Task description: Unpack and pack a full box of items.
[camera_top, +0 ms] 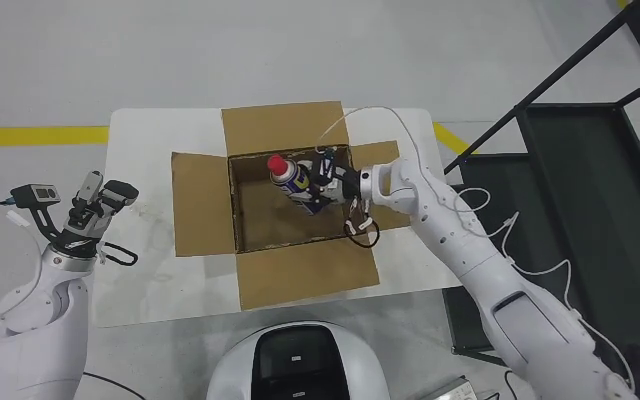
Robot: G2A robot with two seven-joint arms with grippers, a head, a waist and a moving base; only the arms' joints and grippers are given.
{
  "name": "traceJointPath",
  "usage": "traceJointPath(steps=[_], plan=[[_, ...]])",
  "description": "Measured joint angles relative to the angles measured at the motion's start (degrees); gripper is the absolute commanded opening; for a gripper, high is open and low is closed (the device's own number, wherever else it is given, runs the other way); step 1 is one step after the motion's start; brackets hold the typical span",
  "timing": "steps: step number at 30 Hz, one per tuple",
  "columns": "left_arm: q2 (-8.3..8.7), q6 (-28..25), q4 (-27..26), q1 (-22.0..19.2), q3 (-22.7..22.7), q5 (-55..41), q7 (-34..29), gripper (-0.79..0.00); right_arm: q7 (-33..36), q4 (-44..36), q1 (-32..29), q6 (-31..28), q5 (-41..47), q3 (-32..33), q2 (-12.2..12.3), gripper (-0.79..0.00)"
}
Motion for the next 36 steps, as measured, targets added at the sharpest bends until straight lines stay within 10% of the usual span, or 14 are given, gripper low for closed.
traceJointPath(steps=[36], plan=[[0.00,0.0,0.0,0.0,0.0,0.0,0.0,0.000,-1.0,-0.3,-0.6,0.7,0.1,0.2,0.0,-0.785]])
